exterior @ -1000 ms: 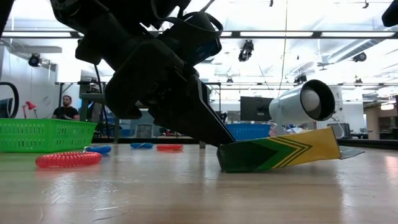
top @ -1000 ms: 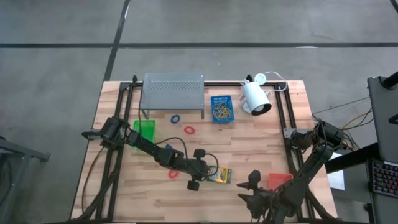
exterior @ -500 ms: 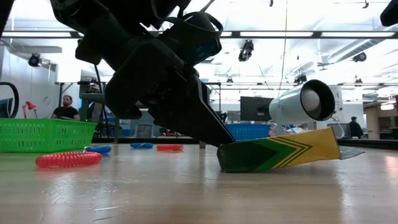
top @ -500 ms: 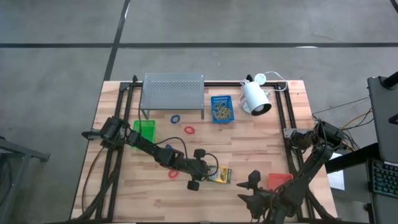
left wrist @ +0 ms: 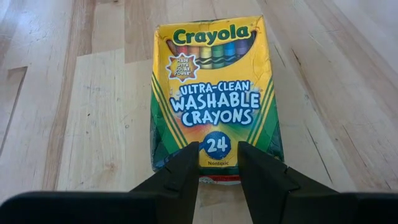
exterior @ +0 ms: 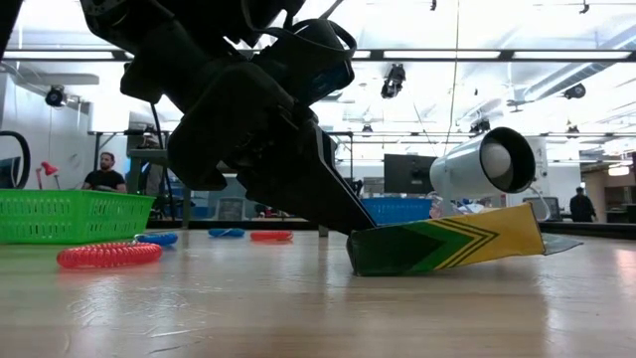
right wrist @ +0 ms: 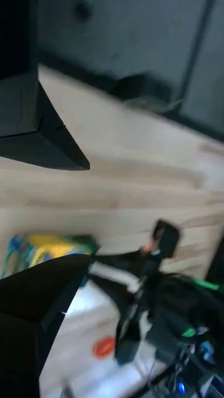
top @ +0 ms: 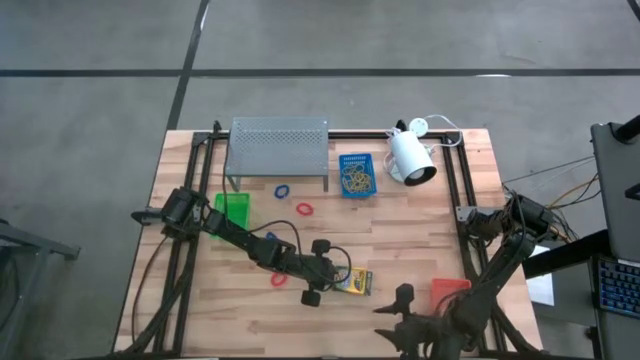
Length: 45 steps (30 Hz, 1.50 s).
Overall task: Pick & Place Office Desk Supplies
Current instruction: Put the yellow crayon box into the orange bin
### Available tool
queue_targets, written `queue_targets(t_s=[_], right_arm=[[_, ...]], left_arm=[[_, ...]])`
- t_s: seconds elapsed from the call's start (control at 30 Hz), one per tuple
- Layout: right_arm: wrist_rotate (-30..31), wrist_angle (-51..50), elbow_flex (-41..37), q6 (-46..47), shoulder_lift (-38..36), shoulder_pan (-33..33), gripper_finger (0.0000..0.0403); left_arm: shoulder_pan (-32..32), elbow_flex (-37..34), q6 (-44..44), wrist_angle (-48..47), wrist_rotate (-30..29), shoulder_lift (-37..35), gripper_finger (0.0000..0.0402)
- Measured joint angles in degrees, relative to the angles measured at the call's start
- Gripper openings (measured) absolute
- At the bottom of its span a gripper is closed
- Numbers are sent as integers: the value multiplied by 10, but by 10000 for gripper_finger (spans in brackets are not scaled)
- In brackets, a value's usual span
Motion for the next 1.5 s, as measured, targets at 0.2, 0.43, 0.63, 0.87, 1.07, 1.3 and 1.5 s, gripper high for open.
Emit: queue_targets(t_s=[0.2, 0.43, 0.63, 0.87, 1.07, 1.3, 1.5], right_arm=[[43, 58, 1, -5, 0, -12, 231], [41, 58, -1, 58, 0, -13, 231], [42, 39, -1, 238, 0, -21, 230], [18, -108, -7, 629, 1, -34, 220], [2, -139, -52, 869, 2, -32, 215], [-18, -99, -104, 967, 1, -32, 215], [-20, -87, -129, 1016, 0, -33, 215]], left_arm=[[0, 0, 0, 0, 0, 0, 117], [0, 0, 0, 0, 0, 0, 117], [0, 0, 0, 0, 0, 0, 117], [0, 0, 0, 0, 0, 0, 117], [0, 0, 0, 0, 0, 0, 117], [0, 0, 0, 0, 0, 0, 117], [0, 0, 0, 0, 0, 0, 117]])
